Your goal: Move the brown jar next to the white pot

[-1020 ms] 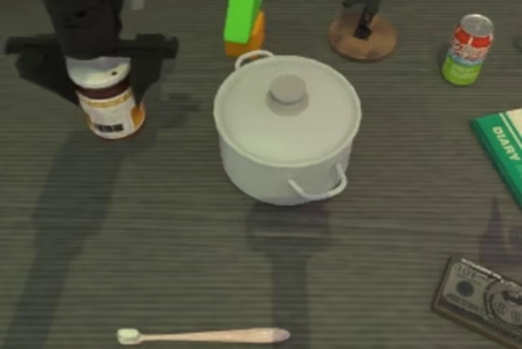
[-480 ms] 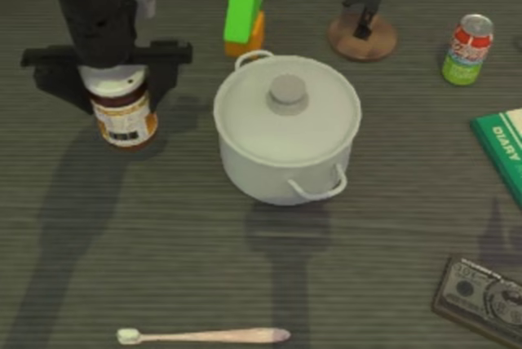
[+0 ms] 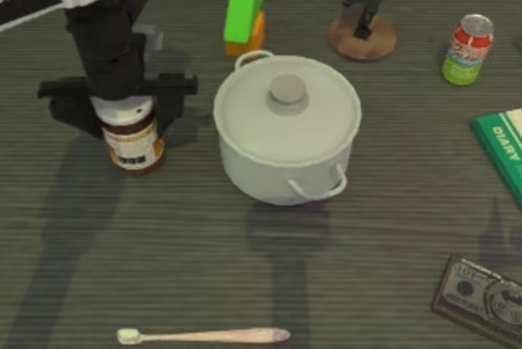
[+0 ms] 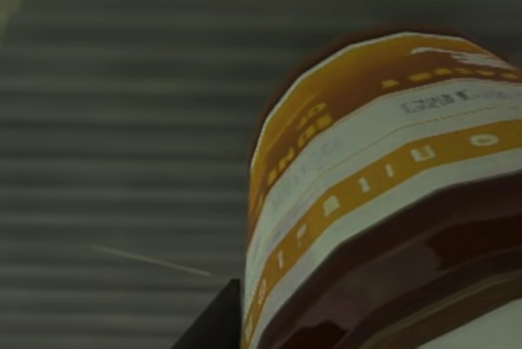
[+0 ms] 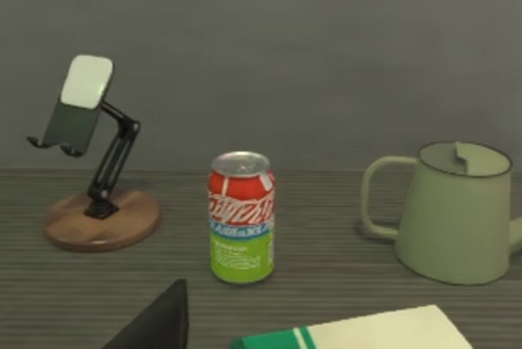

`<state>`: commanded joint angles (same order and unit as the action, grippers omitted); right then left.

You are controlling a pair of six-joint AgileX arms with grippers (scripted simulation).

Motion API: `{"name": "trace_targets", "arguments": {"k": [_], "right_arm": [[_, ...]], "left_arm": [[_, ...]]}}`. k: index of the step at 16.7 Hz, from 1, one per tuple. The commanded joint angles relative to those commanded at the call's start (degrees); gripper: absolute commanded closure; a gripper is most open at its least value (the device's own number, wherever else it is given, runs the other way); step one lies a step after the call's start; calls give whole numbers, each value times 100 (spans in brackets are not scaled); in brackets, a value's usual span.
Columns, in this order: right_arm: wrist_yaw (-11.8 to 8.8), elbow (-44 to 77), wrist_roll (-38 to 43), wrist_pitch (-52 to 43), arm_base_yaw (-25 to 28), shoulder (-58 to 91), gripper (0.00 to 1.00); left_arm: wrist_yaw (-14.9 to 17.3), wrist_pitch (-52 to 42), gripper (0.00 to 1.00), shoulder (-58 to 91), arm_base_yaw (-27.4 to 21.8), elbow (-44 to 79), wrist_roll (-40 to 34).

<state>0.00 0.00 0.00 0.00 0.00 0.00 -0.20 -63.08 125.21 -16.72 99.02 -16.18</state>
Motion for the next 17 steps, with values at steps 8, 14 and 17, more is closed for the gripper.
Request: {"name": "trace_targets", "arguments": {"k": [8, 14, 17], "right_arm": [[0, 0, 0, 0, 0, 0, 0], [0, 0, 0, 0, 0, 0, 0], [0, 0, 0, 0, 0, 0, 0]], "left_arm": [[0, 0, 55, 0, 0, 0, 0], [0, 0, 10, 0, 0, 0, 0], [0, 0, 0, 0, 0, 0, 0]]}}
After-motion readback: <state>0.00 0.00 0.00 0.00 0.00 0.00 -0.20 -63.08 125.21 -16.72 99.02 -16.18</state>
